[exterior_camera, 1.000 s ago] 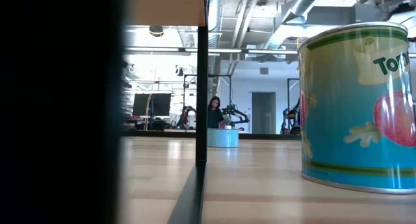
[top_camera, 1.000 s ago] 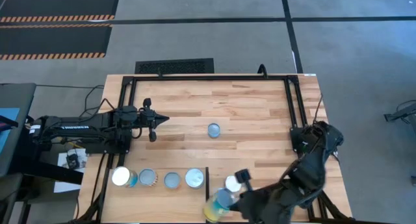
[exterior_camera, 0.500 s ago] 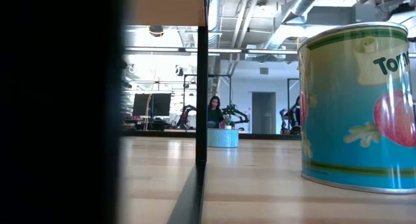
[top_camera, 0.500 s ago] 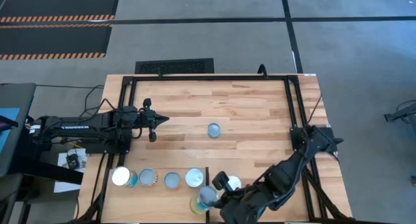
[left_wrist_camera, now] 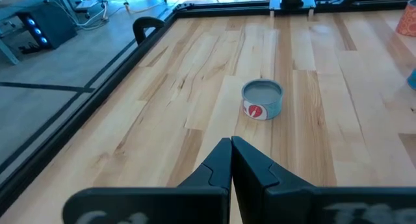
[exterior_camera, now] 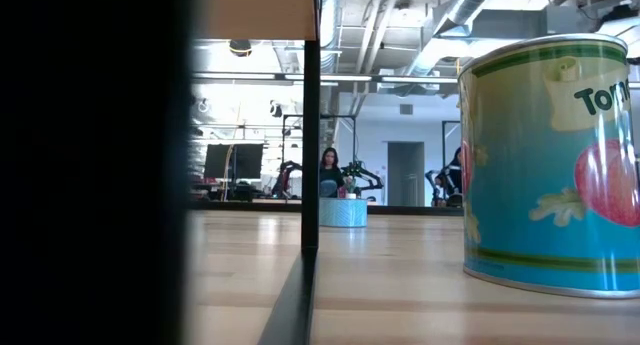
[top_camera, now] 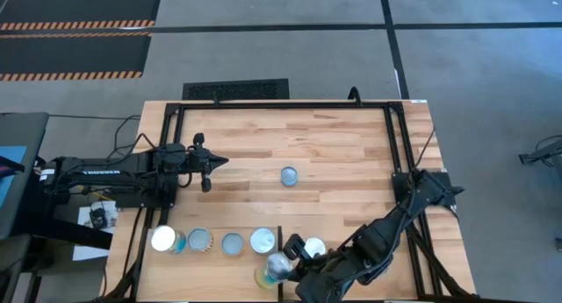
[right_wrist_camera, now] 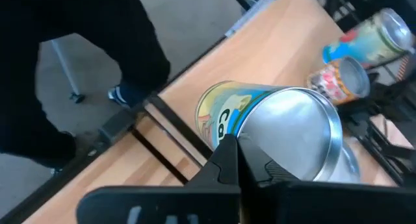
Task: Pick and place cans onto a shelf
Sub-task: Put the canned carrots on the shelf
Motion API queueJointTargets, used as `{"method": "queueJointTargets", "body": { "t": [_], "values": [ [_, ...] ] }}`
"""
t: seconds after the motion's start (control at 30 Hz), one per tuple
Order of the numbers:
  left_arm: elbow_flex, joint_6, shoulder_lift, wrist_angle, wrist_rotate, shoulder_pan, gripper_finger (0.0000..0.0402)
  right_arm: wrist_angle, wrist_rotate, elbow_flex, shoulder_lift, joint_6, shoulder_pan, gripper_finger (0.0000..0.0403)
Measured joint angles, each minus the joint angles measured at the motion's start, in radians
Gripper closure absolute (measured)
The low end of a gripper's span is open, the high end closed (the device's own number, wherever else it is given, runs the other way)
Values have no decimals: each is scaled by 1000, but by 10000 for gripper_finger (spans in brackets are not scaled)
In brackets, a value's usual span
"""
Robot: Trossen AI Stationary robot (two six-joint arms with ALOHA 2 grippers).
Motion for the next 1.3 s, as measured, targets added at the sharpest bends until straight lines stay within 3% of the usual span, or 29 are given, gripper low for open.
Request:
{"method": "queueJointTargets", "body": {
  "t": [0.9,1.3],
  "values": [
    [0,3,0,-3,0,0,401,61,-106,0,1,-104,-71,401],
    [0,6,0,-3,0,0,401,43,-147,1,64,-115,-105,400]
  ]
}}
